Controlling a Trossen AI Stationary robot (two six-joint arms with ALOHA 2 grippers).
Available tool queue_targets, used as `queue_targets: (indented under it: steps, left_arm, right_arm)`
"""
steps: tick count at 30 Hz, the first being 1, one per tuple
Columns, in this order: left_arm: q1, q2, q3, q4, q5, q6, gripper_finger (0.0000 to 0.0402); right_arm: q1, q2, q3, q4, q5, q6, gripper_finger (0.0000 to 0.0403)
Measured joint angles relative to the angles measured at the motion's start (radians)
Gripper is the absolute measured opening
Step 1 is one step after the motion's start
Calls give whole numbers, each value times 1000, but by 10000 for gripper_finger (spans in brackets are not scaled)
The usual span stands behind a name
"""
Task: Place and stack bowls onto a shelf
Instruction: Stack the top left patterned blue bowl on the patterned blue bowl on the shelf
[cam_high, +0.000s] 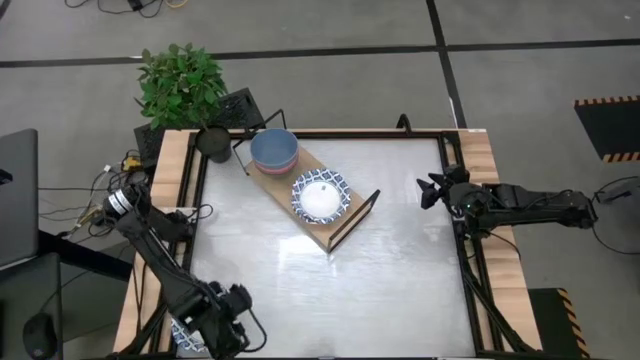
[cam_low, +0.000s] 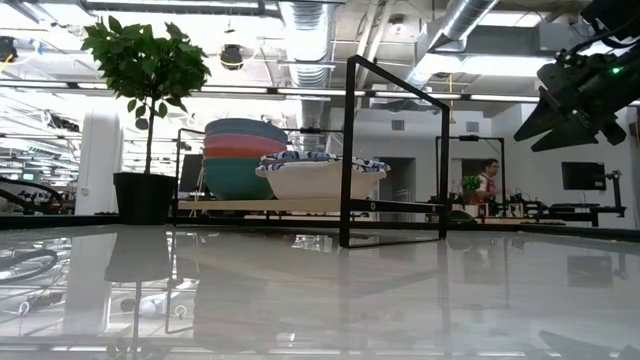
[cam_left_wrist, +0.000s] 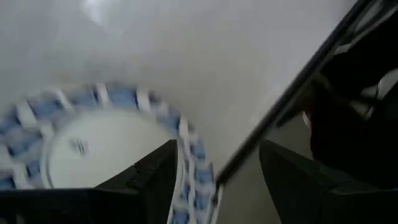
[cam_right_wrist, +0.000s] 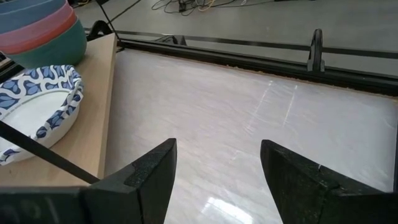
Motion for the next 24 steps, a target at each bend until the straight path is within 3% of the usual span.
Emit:
queue_targets:
  steps: [4, 8, 14, 24]
  left_arm:
    - [-7, 27, 0, 3, 128, -40, 210]
    - [-7, 59, 1, 12, 183, -60, 210]
    - [-2, 90, 1, 62, 198, -73, 210]
    - [-1, 91, -3, 6, 204, -119, 210]
  right_arm:
    - [0, 0, 0, 0, 0, 0, 260]
    - [0, 0, 0, 0, 0, 0, 260]
    - [-2, 0, 0, 0, 0, 0, 260]
    - [-1, 0, 0, 0, 0, 0, 260]
